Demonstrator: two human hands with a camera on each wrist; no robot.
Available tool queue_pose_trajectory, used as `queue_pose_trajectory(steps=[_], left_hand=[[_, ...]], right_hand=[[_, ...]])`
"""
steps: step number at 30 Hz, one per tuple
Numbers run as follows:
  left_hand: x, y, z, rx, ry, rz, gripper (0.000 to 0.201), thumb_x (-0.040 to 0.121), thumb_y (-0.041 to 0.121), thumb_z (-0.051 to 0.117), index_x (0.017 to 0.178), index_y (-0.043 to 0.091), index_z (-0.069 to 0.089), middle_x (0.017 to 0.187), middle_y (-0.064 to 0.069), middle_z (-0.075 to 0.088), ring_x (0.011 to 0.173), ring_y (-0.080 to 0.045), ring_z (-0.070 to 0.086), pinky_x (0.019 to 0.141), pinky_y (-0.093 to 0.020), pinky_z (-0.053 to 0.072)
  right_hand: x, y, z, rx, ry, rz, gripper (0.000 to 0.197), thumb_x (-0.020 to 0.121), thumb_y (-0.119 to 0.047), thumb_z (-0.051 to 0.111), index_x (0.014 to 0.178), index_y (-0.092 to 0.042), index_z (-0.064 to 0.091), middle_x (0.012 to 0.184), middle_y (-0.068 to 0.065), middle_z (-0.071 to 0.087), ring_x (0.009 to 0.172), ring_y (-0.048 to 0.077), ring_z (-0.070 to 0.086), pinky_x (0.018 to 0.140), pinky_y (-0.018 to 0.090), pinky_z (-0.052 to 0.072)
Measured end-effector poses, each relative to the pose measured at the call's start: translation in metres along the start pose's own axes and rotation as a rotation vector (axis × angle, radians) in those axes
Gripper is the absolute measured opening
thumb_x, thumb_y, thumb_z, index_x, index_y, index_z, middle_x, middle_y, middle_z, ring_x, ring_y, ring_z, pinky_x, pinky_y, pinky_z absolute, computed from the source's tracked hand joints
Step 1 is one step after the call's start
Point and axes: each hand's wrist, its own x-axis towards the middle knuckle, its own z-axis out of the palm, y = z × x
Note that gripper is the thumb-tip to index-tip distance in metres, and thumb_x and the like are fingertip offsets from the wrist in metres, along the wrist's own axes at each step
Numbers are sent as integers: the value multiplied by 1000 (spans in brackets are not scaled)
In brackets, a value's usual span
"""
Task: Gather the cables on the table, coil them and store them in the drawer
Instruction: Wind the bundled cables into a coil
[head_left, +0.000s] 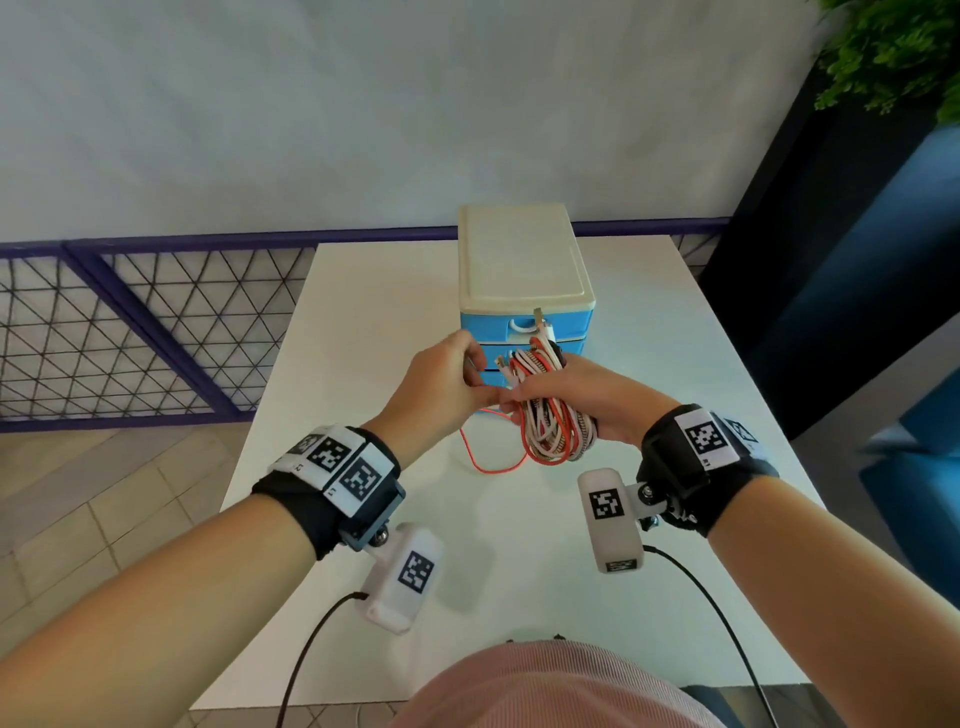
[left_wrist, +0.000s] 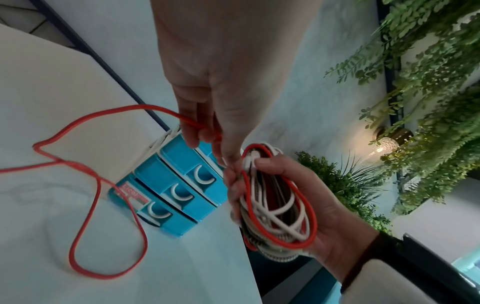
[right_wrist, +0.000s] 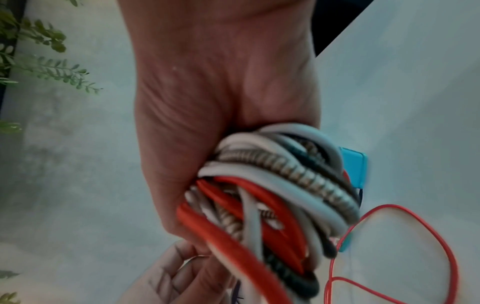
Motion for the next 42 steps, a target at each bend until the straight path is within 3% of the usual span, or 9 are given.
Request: queue_pose_trajectory(steps=[5,9,11,18,26,30,33,35,42], left_hand=[[8,-22,-20,182,-148,-34,23,87,33,64,84,10,65,77,-7,63,72,-22,53,60,-26,36],[4,-23,-27,107,-183,12,14,82,29,71,77,16,68,69,7,60,61,-2,49,59,-16,36],[3,-19,-23,75,-173,51,12,79,26,74,77,15,70,68,8,61,57,1,49,57,-12,36],[1,-15,-7,154,-136,265,8,79,18,72,77,11,68,71,3,60,60,-1,46,55,-12,32],[-4,-14,-2,215,-65,373,9,82,21,69,77,14,64,76,4,59,70,-11,52,61,-27,42],[0,-15,-5,245,-119,194,16,90,30,59,79,17,62,76,2,61,69,-14,53,63,-30,43],[3,-16,-14,19,-459,-116,36,101,28,38,76,16,61,65,0,54,59,-17,47,59,-26,41],[1,-21,-20,-287,-582,-309,35,102,22,35,82,13,62,64,1,52,56,-13,47,58,-21,45],[-7,-3,-12,-812,-564,-490,13,92,14,55,86,14,66,69,5,71,61,-5,67,62,-18,57]], right_hand=[[2,8,-5,-66,77,16,6,84,-4,62,84,-9,58,68,9,63,58,18,60,57,28,53],[7,13,-6,24,144,-10,5,86,-9,63,90,-8,62,77,9,69,75,23,67,72,35,56],[9,15,-3,104,114,5,19,88,-10,63,104,-1,61,83,11,73,78,20,72,69,34,59],[13,19,7,296,-56,72,16,90,-9,58,105,-7,62,92,16,73,90,27,71,84,42,55],[14,19,6,97,-24,43,12,87,-1,59,92,-8,68,82,9,73,80,20,69,84,38,55],[16,15,5,-30,72,8,12,75,-10,72,86,-8,68,81,12,71,77,23,68,81,41,56],[17,15,0,-143,215,-18,22,74,-9,72,93,-8,62,74,7,69,65,19,66,65,32,57],[20,18,-7,-141,321,-45,27,75,-9,71,98,-12,58,78,7,69,66,19,66,65,32,56],[27,16,3,16,411,-127,32,78,-13,70,107,-14,54,86,8,71,83,25,70,80,40,56]])
